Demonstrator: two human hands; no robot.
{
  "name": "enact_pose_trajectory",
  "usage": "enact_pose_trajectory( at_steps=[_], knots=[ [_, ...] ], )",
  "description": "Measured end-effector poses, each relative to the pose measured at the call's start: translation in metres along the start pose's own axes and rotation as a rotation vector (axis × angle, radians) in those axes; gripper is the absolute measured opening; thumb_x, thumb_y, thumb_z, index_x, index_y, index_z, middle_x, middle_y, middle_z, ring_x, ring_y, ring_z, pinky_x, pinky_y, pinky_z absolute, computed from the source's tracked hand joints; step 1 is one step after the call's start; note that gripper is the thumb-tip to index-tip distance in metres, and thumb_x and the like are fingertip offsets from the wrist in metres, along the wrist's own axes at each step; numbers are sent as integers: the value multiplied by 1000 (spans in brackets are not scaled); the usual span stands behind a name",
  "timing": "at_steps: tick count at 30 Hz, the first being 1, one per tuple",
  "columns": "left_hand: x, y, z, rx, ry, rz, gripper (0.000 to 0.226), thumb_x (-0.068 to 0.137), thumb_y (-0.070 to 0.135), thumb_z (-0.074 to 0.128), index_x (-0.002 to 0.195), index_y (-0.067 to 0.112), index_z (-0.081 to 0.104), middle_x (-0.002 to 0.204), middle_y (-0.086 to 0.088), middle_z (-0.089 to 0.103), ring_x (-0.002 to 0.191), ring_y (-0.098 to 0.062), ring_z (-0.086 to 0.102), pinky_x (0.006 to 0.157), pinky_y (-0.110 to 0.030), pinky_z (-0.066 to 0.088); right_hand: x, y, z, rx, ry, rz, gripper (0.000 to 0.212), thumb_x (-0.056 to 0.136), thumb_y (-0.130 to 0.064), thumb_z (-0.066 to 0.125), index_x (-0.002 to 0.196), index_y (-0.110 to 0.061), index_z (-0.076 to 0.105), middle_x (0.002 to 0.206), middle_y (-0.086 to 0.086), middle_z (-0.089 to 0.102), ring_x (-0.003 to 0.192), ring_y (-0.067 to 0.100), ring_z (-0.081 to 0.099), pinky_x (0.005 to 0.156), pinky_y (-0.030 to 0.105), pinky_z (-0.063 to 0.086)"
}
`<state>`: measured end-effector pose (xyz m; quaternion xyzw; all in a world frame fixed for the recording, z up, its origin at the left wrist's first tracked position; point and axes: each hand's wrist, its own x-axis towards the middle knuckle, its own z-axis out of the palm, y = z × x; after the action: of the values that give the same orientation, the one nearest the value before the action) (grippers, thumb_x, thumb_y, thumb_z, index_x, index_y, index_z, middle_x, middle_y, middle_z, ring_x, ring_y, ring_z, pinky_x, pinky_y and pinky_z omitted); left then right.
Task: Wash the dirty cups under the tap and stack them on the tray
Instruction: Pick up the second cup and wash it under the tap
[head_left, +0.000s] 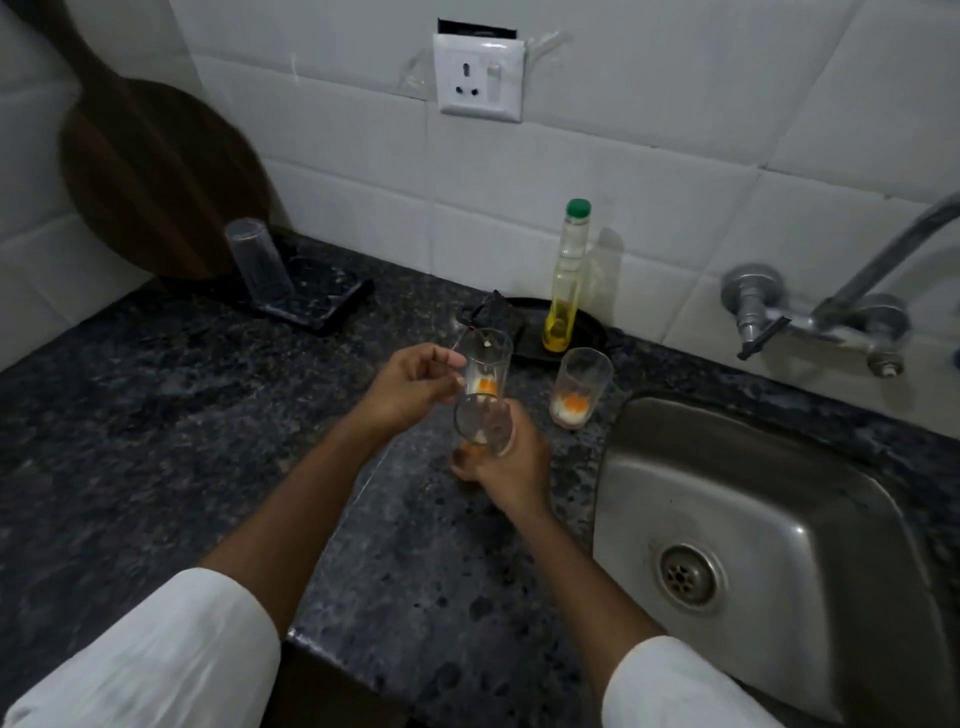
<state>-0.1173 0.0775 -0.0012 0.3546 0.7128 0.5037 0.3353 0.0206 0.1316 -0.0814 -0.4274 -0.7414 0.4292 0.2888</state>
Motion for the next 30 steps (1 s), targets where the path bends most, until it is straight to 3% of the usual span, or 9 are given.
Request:
enact_pose_trajectory(
  at_steps=[3, 10, 13, 17, 20, 24, 26, 28, 30],
  knots=[
    [17, 9, 27, -36, -90, 32, 20, 91, -2, 62, 108, 7, 64, 79, -3, 65, 62, -4, 62, 52, -12, 47, -11, 2, -39, 62, 92, 6, 59, 50, -46, 82, 102, -34, 58, 98, -15, 67, 89, 6, 65, 73, 35, 56],
    [43, 57, 172, -150, -241, 79, 10, 92, 2, 61, 94, 11, 65, 75, -3, 66, 51, -2, 60, 51, -20, 47, -46, 33, -178, 15, 333, 102, 72, 38, -53, 78, 106, -31, 62, 97, -22, 65, 89, -4, 62, 71, 27, 54],
    [51, 70, 234, -102, -250, 37, 9, 87, 11, 70, 91, 16, 65, 80, -7, 68, 57, -9, 63, 55, -24, 51, -58, 56, -226, -28, 449, 166, 78, 35, -56, 76, 106, -30, 63, 99, -19, 66, 91, -2, 62, 77, 27, 54],
    [65, 88, 290, 23, -134, 125, 33, 78, 21, 79, 108, 13, 69, 88, -7, 75, 78, -19, 71, 80, -37, 60, -67, 85, -274, 0, 497, 208, 72, 33, -54, 78, 99, -31, 63, 96, -18, 66, 88, 0, 62, 78, 35, 55],
    [73, 103, 314, 102, 22, 165, 48, 77, 29, 81, 118, 8, 67, 95, -9, 75, 81, -19, 71, 81, -36, 59, -64, 103, -298, 41, 472, 218, 75, 33, -52, 82, 101, -30, 62, 97, -18, 65, 89, 2, 61, 79, 37, 56],
    [81, 114, 331, 189, 209, 205, 33, 81, 34, 77, 100, 7, 77, 87, -11, 76, 80, -22, 70, 77, -30, 53, -56, 122, -313, 58, 420, 218, 75, 32, -55, 81, 101, -32, 62, 99, -16, 66, 89, 6, 63, 77, 43, 57],
    [83, 114, 337, 213, 226, 211, 24, 86, 31, 73, 87, 8, 78, 72, -9, 72, 65, -18, 65, 64, -27, 48, -52, 128, -314, 71, 404, 224, 75, 33, -54, 83, 102, -33, 62, 98, -15, 67, 88, 5, 65, 78, 44, 57],
    [84, 112, 339, 219, 243, 203, 28, 89, 27, 68, 68, 9, 70, 58, -6, 60, 51, -13, 52, 56, -27, 38, -46, 131, -312, 73, 390, 230, 73, 34, -53, 84, 101, -36, 61, 96, -15, 68, 87, 4, 65, 79, 43, 57],
    [88, 109, 340, 206, 257, 195, 33, 88, 26, 68, 62, 6, 66, 55, -9, 59, 50, -17, 50, 56, -30, 38, -40, 128, -308, 89, 374, 233, 70, 34, -53, 83, 98, -39, 59, 95, -13, 68, 87, 4, 65, 79, 41, 57]
  ],
)
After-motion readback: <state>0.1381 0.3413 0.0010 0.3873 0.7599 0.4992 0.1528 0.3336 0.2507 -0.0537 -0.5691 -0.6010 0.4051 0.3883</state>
